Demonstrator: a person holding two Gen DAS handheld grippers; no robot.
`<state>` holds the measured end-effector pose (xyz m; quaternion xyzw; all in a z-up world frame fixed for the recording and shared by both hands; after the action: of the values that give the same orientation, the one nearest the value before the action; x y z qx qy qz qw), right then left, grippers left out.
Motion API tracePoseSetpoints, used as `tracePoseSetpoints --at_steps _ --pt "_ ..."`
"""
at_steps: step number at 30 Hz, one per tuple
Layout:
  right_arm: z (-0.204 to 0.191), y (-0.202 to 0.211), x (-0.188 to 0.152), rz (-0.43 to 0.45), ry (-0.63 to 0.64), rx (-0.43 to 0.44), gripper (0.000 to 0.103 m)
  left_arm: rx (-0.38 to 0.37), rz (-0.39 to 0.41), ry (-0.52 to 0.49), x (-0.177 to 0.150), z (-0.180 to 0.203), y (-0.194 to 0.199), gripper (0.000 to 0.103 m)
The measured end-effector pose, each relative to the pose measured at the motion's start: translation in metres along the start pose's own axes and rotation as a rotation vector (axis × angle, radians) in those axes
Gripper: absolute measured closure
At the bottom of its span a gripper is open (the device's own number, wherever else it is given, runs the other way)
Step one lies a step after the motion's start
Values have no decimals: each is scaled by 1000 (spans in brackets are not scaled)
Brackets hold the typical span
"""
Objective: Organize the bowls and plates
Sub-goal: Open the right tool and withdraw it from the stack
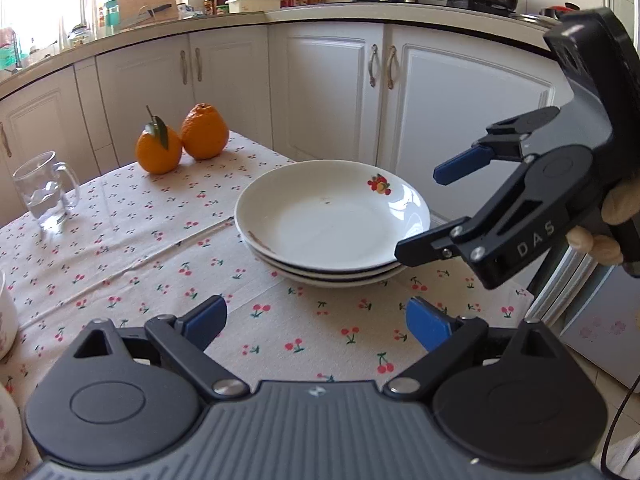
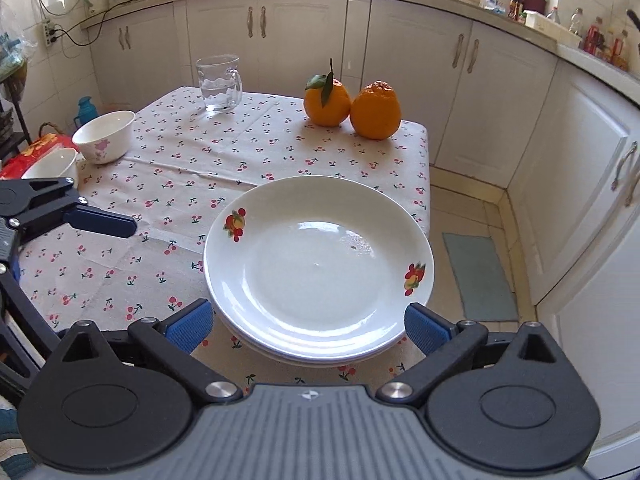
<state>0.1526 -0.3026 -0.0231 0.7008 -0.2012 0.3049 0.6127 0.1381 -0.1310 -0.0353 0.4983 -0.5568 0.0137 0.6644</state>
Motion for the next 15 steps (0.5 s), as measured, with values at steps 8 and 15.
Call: tracePoseSetpoints --at_steps 8,15 --pt "-58 3 -20 50 -6 40 0 96 1 34 -31 -14 51 7" --pt "-112 10 -18 94 54 70 0 171 19 81 -65 -32 97 7"
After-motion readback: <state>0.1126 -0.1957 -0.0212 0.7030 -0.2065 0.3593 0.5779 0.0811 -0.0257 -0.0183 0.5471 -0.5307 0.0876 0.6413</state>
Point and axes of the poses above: each gripper's, at about its wrist camera, not at the fingertips, and y roughly against the way its jaws point, z to its right, x to its top, the point moved 2 cm from there along -y, roughly the way its jaws point, and after that the axes turned 8 degrees about -y, right-handed, at the moved point
